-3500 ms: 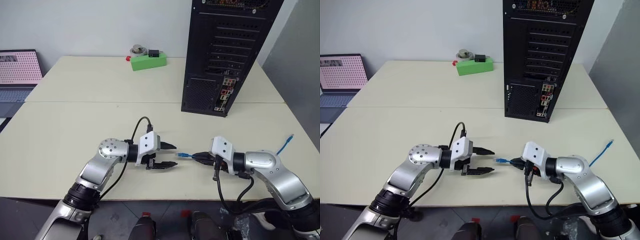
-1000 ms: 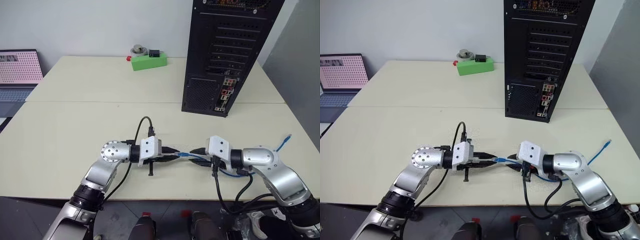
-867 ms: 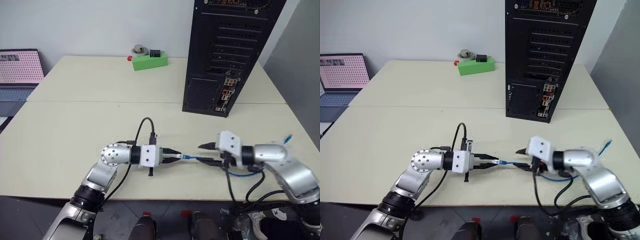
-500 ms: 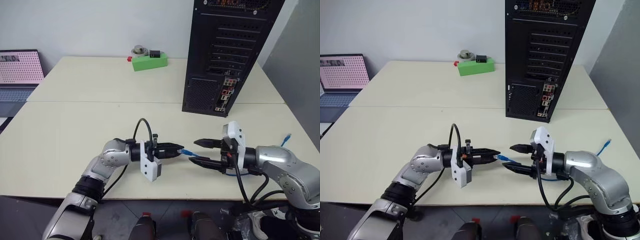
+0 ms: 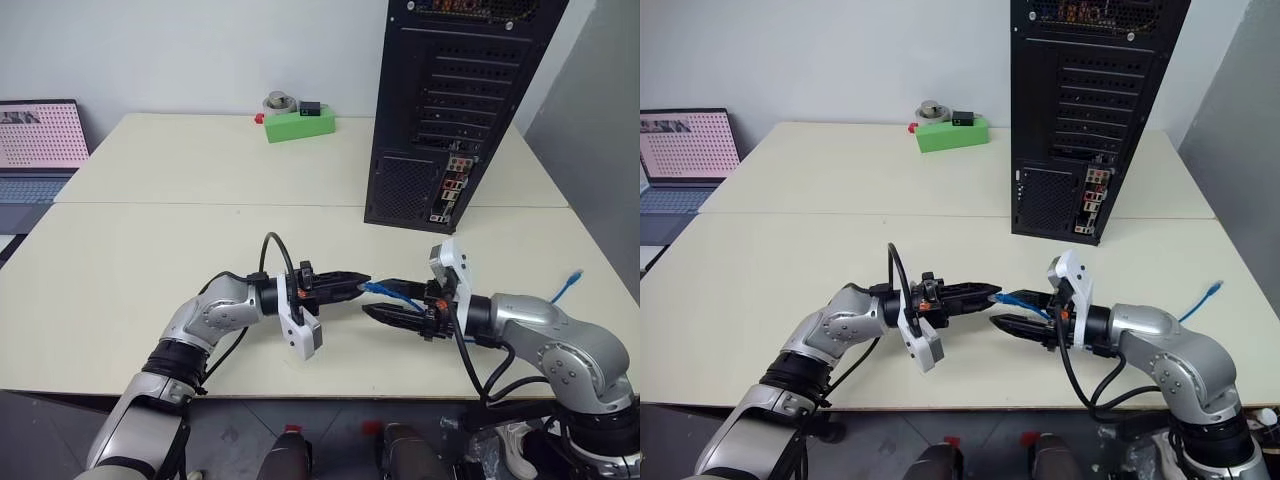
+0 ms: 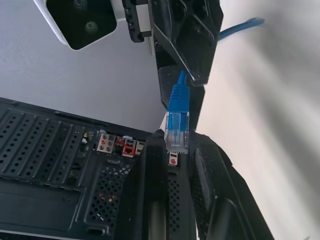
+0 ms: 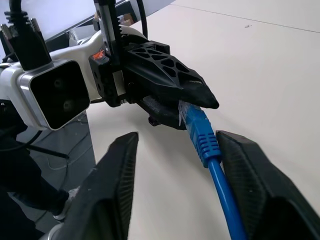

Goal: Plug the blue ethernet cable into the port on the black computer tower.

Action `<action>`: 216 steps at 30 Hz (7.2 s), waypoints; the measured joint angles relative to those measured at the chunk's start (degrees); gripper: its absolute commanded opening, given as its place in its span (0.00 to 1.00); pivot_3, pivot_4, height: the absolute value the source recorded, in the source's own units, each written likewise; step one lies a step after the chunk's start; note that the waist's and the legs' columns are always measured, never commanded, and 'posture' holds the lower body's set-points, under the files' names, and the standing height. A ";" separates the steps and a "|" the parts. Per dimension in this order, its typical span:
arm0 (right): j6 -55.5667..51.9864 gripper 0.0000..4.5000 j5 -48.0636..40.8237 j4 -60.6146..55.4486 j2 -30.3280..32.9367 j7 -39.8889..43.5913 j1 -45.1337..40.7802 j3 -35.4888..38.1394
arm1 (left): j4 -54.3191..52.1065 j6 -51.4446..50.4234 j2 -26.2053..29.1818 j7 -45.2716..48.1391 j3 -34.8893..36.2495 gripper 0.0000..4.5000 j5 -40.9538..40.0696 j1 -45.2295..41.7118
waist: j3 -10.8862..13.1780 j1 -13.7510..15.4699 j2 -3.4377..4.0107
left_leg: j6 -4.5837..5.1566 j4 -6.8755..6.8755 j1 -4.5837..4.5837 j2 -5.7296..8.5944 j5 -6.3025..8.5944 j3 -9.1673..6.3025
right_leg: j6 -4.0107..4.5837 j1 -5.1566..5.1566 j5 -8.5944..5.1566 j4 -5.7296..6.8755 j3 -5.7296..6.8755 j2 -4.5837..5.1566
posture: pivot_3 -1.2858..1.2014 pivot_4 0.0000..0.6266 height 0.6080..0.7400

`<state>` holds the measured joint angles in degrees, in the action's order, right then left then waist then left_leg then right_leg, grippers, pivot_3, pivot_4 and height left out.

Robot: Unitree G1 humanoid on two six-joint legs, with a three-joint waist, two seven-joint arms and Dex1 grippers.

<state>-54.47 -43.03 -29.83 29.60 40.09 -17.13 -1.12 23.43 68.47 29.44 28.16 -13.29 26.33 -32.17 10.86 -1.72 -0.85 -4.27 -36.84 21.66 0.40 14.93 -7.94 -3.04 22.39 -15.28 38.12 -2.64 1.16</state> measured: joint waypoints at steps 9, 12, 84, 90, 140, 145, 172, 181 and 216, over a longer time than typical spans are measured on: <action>-1.44 0.01 -2.77 1.25 0.73 -0.44 -0.68 1.08 | -0.01 1.20 1.13 -3.79 -1.05 0.06 1.85 -0.03 | 0.00 -0.03 0.00 | 0.00 0.00 0.00 0.00 0.00 0.00 | -0.01 0.00 0.00 0.00 0.00 0.00 | 0.52 0.24 1.00; -1.80 0.01 -3.36 1.42 1.15 -0.38 -1.25 1.07 | -0.01 1.46 1.28 -4.51 -1.10 0.06 1.99 -0.04 | 0.00 -0.02 0.00 | 0.00 0.00 0.00 0.00 0.00 0.00 | -0.01 0.00 -0.01 0.00 0.00 0.00 | 0.52 0.24 1.00; 17.09 0.01 32.94 24.92 -23.60 -47.93 -17.73 8.86 | -30.93 -96.73 -9.40 5.36 2.71 0.87 -40.87 -2.75 | 0.00 -0.34 0.04 | -0.02 0.11 0.34 0.02 -0.02 0.33 | 0.27 0.88 0.10 0.66 -0.46 -0.07 | 0.52 0.24 1.00; 17.65 0.01 32.92 25.87 -23.82 -47.88 -18.02 8.88 | -31.49 -96.77 -9.21 7.95 2.95 0.87 -41.87 -2.97 | 0.00 -0.69 0.04 | -0.02 0.10 0.31 0.02 -0.02 0.41 | 0.27 0.88 0.10 0.70 -0.56 -0.08 | 0.52 0.24 1.00; 19.38 0.01 35.43 29.91 -25.38 -47.91 -20.89 8.51 | -29.60 -94.43 -9.15 10.02 3.88 0.87 -41.03 -4.54 | 0.00 -1.55 0.04 | 0.00 0.10 0.22 0.02 -0.02 0.73 | 0.25 0.96 0.09 0.72 -0.94 -0.12 | 0.52 0.24 1.00; 19.37 0.01 36.37 30.80 -25.92 -48.95 -21.77 8.31 | -29.58 -94.43 -9.16 9.99 3.88 0.87 -40.91 -4.54 | 0.00 -1.56 0.04 | 0.01 0.10 0.23 0.02 -0.03 0.73 | 0.25 0.98 0.09 0.73 -0.95 -0.12 | 0.52 0.24 1.00; 21.51 0.01 38.98 37.11 -28.73 -50.89 -25.99 8.29 | -29.53 -94.43 -9.33 8.89 3.89 0.87 -39.28 -4.55 | 0.00 -2.69 0.04 | 0.12 0.05 0.19 0.02 -0.10 0.91 | 0.07 1.04 0.16 0.77 -1.17 -0.15 | 0.52 0.24 1.00; 22.88 0.01 39.03 40.09 -28.34 -49.89 -27.22 8.17 | -29.47 -94.43 -9.42 8.76 3.89 0.87 -39.06 -4.55 | 0.00 -3.07 0.03 | 0.26 -0.01 0.15 0.03 -0.19 1.01 | -0.20 1.04 0.28 0.76 -1.31 -0.17 | 0.52 0.24 1.00; 26.65 0.01 39.82 48.87 -28.82 -53.04 -31.90 7.75 | -28.29 -94.43 -9.43 8.20 3.89 0.87 -38.51 -4.55 | 0.03 -3.33 0.04 | 0.83 -0.03 0.17 0.01 -0.54 1.41 | -0.39 1.11 0.92 0.43 -1.60 -0.18 | 0.52 0.24 1.00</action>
<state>-27.81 -3.20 19.04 0.78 -12.95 -49.03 6.63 -4.86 -25.96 20.01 36.36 -9.40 -12.18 -36.72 10.89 -5.05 -0.82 -3.44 -36.88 21.83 0.41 14.39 -6.53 -3.42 23.50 -14.36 38.55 -4.23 0.98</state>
